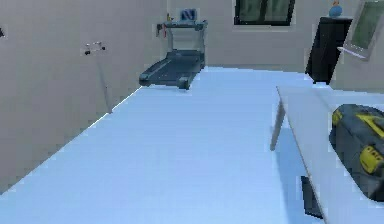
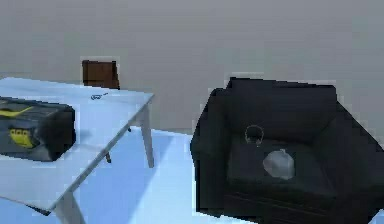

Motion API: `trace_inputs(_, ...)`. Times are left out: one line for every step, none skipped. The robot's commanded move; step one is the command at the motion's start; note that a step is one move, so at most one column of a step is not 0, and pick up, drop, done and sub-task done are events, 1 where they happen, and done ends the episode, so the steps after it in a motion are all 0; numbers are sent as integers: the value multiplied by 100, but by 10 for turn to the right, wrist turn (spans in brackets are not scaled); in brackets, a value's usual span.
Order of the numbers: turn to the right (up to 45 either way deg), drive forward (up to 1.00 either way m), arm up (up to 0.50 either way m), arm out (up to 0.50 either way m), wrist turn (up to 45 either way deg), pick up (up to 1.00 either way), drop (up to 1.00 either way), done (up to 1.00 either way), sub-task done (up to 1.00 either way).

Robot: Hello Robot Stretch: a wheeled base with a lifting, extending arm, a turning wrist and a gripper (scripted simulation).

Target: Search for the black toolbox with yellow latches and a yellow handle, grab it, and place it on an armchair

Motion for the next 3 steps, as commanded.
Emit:
trace_inputs(-390,0,0,0,0,0,0,0,0)
trace_inputs(450,0,0,0,0,0,0,0,0)
trace_inputs(210,0,0,0,0,0,0,0,0)
